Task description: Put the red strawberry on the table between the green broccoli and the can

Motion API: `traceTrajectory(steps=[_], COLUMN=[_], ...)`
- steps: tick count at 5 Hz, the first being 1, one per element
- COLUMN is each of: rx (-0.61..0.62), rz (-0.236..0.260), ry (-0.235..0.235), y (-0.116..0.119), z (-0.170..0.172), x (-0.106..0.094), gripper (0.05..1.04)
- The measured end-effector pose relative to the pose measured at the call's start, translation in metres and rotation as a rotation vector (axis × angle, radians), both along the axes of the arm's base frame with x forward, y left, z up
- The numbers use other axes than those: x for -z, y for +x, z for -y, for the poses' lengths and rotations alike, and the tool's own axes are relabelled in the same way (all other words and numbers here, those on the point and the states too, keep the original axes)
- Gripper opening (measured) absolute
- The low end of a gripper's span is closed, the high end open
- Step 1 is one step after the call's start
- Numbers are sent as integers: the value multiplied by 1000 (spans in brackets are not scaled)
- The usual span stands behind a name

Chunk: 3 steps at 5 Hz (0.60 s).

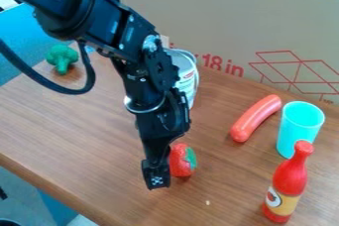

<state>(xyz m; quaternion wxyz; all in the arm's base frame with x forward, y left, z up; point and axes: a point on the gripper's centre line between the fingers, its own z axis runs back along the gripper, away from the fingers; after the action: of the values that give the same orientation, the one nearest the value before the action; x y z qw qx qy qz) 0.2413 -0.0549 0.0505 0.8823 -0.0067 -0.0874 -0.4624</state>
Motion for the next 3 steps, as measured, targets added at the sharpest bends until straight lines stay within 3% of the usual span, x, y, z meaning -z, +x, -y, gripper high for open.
traceTrajectory(steps=[3], rx=[-98], rz=[9], ry=[12], y=[11], z=[-12], x=[2], gripper=[1001])
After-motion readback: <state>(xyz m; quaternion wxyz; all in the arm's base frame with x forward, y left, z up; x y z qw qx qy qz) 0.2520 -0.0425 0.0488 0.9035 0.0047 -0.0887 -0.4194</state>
